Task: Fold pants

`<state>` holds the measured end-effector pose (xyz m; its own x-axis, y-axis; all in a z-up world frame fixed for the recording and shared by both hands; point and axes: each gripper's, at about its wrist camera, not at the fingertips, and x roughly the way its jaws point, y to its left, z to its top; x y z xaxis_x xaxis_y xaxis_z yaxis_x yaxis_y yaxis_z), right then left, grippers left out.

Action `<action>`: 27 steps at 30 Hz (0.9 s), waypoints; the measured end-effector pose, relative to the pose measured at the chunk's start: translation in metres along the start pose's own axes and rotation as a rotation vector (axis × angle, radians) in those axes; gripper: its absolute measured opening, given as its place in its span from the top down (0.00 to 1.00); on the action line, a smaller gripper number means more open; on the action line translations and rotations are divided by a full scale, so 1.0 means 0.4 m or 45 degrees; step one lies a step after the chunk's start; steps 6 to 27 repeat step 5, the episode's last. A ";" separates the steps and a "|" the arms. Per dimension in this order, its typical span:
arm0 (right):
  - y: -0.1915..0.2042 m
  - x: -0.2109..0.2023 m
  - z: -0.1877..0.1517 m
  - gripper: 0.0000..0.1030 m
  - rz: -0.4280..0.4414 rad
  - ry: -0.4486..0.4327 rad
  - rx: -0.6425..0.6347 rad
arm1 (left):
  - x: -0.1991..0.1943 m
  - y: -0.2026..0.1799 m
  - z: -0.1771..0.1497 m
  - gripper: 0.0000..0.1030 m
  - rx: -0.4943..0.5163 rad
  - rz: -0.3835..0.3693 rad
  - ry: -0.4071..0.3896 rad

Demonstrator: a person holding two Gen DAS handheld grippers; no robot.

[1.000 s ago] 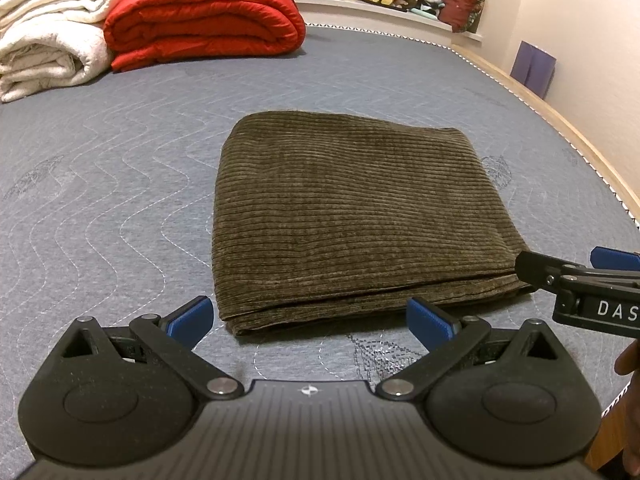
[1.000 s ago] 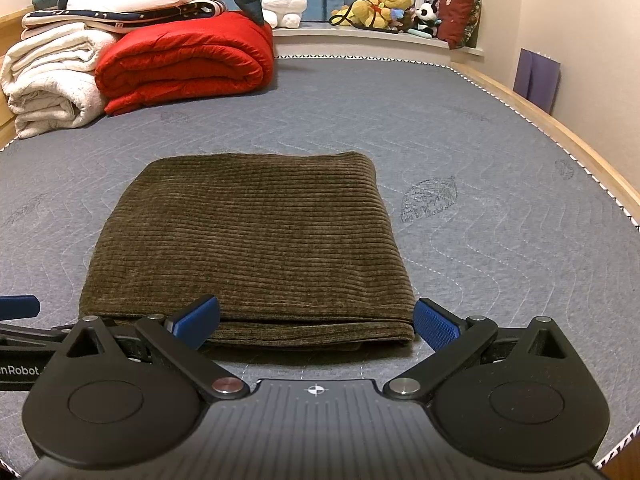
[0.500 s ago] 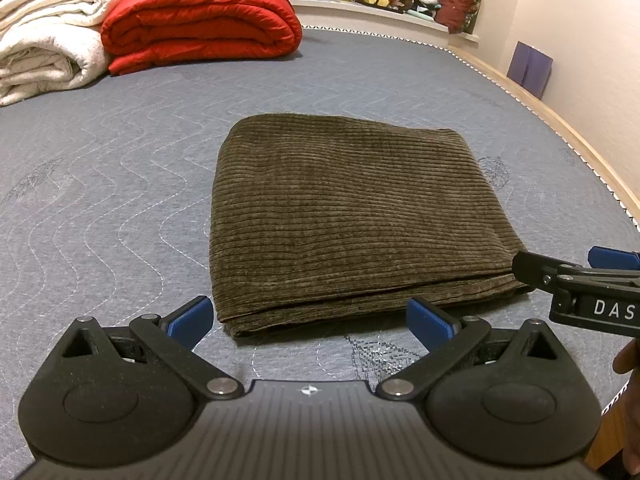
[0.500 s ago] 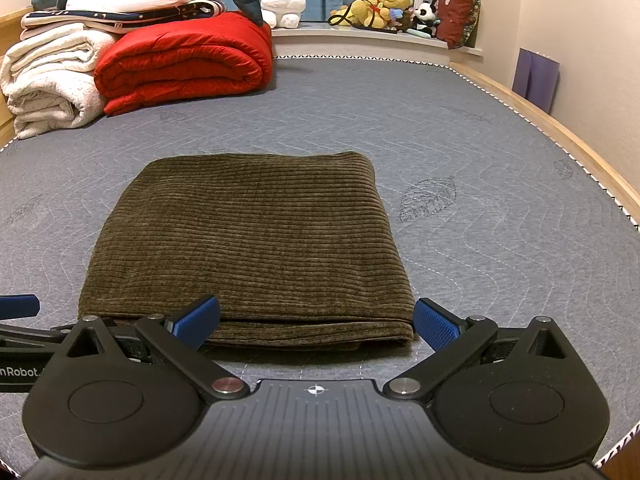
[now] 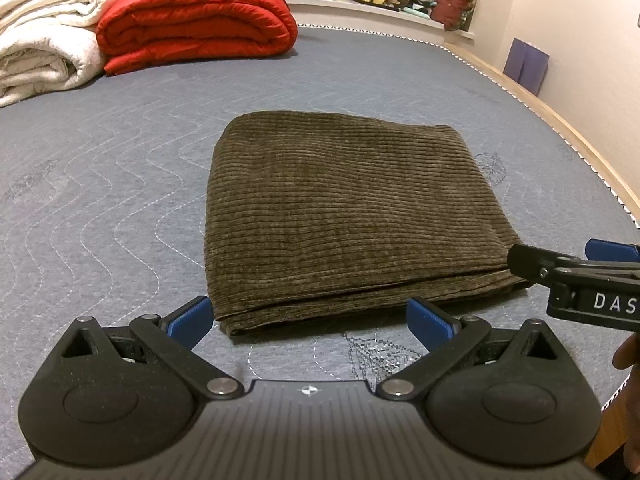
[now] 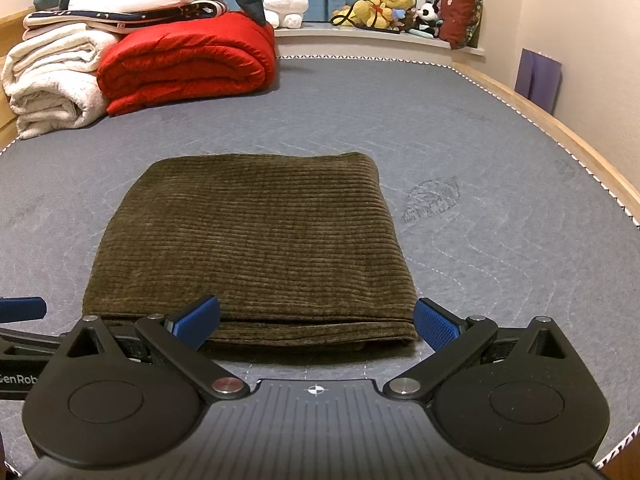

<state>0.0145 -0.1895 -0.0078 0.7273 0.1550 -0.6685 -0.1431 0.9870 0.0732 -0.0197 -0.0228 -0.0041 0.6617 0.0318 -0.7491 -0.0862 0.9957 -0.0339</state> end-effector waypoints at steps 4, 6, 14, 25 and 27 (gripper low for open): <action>-0.002 0.003 0.000 0.01 -0.005 0.007 0.007 | -0.005 -0.003 -0.002 0.00 0.012 0.005 -0.019; -0.003 0.004 -0.001 0.01 -0.006 0.009 0.008 | -0.006 -0.003 -0.001 0.00 0.012 0.007 -0.021; -0.003 0.004 -0.001 0.01 -0.006 0.009 0.008 | -0.006 -0.003 -0.001 0.00 0.012 0.007 -0.021; -0.003 0.004 -0.001 0.01 -0.006 0.009 0.008 | -0.006 -0.003 -0.001 0.00 0.012 0.007 -0.021; -0.003 0.004 -0.001 0.01 -0.006 0.009 0.008 | -0.006 -0.003 -0.001 0.00 0.012 0.007 -0.021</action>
